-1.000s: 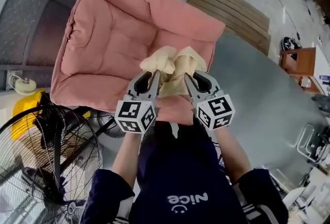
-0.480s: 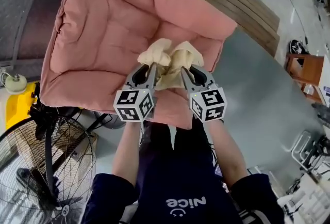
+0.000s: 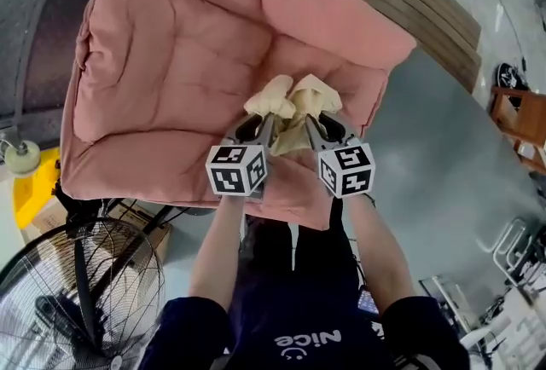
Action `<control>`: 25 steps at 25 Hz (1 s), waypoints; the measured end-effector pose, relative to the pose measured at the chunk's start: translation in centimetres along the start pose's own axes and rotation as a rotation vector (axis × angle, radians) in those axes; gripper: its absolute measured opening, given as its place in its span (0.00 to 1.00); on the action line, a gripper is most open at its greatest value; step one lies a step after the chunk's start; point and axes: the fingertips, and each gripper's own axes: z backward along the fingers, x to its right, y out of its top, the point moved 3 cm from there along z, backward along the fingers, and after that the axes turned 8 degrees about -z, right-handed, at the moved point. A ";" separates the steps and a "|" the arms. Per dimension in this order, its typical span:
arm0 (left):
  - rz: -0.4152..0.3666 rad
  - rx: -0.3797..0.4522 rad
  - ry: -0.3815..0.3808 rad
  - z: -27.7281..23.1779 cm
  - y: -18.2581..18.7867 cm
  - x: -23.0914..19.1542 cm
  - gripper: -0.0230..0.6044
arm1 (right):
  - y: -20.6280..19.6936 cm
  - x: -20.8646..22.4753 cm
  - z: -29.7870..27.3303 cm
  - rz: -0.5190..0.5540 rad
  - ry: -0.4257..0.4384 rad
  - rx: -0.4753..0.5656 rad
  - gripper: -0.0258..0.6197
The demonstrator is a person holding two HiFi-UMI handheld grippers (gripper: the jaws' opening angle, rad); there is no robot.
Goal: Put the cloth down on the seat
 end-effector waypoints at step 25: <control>0.125 -0.182 0.094 -13.5 -8.3 -5.0 0.19 | -8.2 9.4 -10.1 -0.038 -0.060 -0.208 0.18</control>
